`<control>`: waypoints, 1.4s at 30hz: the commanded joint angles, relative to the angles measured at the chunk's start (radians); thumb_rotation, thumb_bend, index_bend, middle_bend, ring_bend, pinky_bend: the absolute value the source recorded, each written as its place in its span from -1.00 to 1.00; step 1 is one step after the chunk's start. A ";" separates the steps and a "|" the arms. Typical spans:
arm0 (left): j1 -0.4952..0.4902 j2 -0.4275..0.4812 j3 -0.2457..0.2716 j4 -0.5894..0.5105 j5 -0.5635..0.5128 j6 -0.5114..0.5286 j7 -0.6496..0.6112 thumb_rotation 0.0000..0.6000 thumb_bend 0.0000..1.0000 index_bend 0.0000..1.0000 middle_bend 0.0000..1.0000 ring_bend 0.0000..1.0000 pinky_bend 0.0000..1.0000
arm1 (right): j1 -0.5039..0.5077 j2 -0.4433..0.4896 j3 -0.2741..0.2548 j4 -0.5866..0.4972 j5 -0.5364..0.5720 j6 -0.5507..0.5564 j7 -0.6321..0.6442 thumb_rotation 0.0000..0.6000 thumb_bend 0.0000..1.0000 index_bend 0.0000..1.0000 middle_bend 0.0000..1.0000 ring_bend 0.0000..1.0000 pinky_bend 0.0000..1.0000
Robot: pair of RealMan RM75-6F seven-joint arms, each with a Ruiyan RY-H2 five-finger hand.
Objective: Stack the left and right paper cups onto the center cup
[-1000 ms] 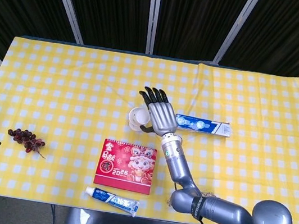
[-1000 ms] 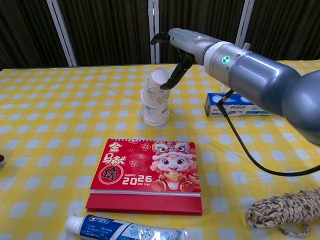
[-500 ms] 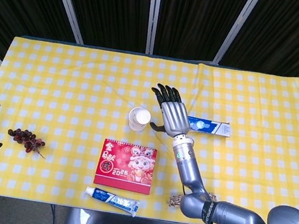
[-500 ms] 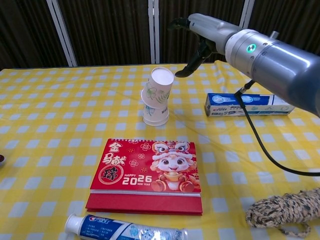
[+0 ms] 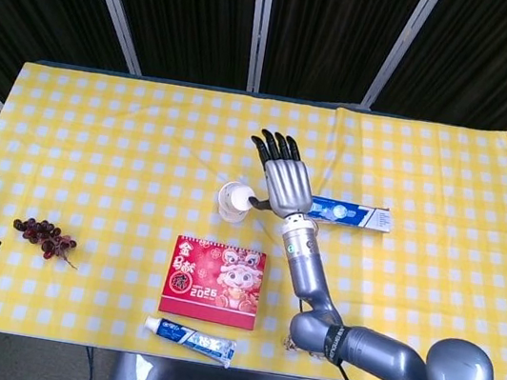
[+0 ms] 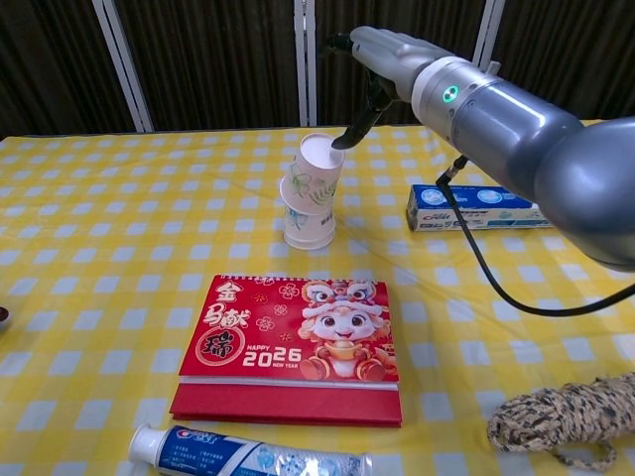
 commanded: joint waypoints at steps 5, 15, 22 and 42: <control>-0.006 -0.002 -0.005 0.017 -0.016 -0.024 -0.020 1.00 -0.65 -0.89 -1.00 -1.00 -1.00 | 0.066 -0.078 0.020 0.145 -0.001 -0.045 0.007 1.00 -1.00 -0.72 -0.91 -1.00 -0.96; -0.012 -0.005 -0.002 0.025 -0.020 -0.048 -0.034 1.00 -0.65 -0.89 -1.00 -1.00 -1.00 | 0.117 -0.163 0.045 0.282 -0.038 -0.042 0.069 1.00 -1.00 -0.72 -0.91 -1.00 -0.97; -0.014 -0.010 -0.002 0.028 -0.024 -0.055 -0.028 1.00 -0.65 -0.89 -1.00 -1.00 -1.00 | 0.070 -0.117 0.029 0.216 -0.069 0.004 0.069 1.00 -1.00 -0.72 -0.93 -1.00 -0.99; 0.013 -0.016 0.003 -0.044 -0.051 -0.023 0.173 1.00 -0.82 -1.00 -1.00 -1.00 -1.00 | -0.621 0.389 -0.526 -0.195 -0.444 0.409 0.298 1.00 -1.00 -0.99 -1.00 -1.00 -1.00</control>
